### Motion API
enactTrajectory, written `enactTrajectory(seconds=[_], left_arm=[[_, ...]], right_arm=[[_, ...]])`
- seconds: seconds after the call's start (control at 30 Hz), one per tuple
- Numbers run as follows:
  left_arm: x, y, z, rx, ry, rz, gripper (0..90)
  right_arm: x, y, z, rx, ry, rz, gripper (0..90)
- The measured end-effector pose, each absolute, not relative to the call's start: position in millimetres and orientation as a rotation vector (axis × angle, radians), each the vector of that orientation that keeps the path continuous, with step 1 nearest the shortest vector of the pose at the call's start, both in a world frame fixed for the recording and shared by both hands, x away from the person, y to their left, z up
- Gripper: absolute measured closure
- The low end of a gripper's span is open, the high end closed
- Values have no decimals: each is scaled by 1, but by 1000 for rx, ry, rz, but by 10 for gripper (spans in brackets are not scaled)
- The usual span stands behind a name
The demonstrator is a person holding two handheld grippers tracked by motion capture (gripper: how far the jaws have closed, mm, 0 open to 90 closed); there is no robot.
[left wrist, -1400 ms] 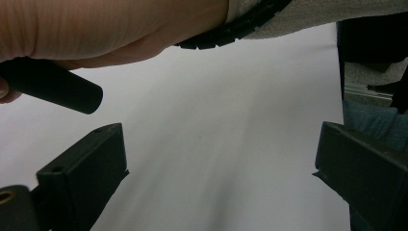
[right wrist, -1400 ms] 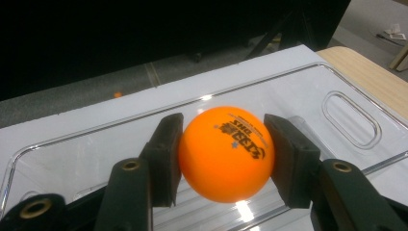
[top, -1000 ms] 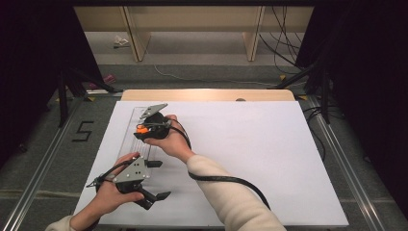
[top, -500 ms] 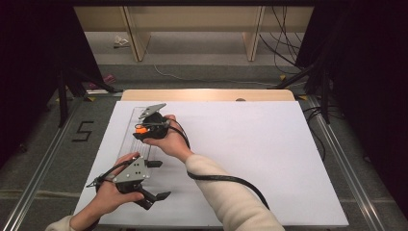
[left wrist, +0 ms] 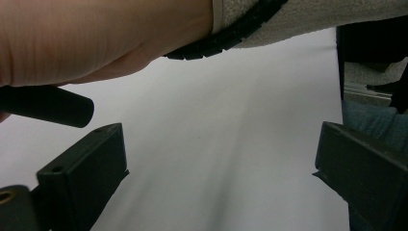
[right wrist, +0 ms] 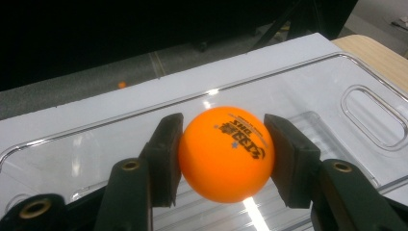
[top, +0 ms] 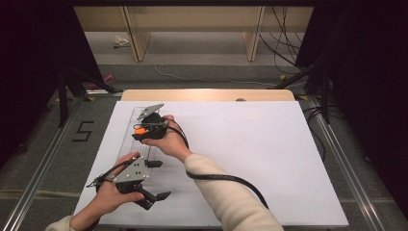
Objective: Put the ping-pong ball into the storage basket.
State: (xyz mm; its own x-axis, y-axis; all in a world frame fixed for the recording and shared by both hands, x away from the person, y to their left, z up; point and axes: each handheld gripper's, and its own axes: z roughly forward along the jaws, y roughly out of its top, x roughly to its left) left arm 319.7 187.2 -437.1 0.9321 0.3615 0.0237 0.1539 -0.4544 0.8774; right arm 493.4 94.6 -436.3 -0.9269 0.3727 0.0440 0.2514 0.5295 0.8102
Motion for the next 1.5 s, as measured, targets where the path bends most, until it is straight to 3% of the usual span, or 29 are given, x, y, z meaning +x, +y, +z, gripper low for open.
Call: enactTrajectory(seconds=[1.5], left_arm=[[320, 187, -437, 2051, 365, 248, 35]], right_arm=[[494, 101, -443, 538, 2640, 1320, 483]])
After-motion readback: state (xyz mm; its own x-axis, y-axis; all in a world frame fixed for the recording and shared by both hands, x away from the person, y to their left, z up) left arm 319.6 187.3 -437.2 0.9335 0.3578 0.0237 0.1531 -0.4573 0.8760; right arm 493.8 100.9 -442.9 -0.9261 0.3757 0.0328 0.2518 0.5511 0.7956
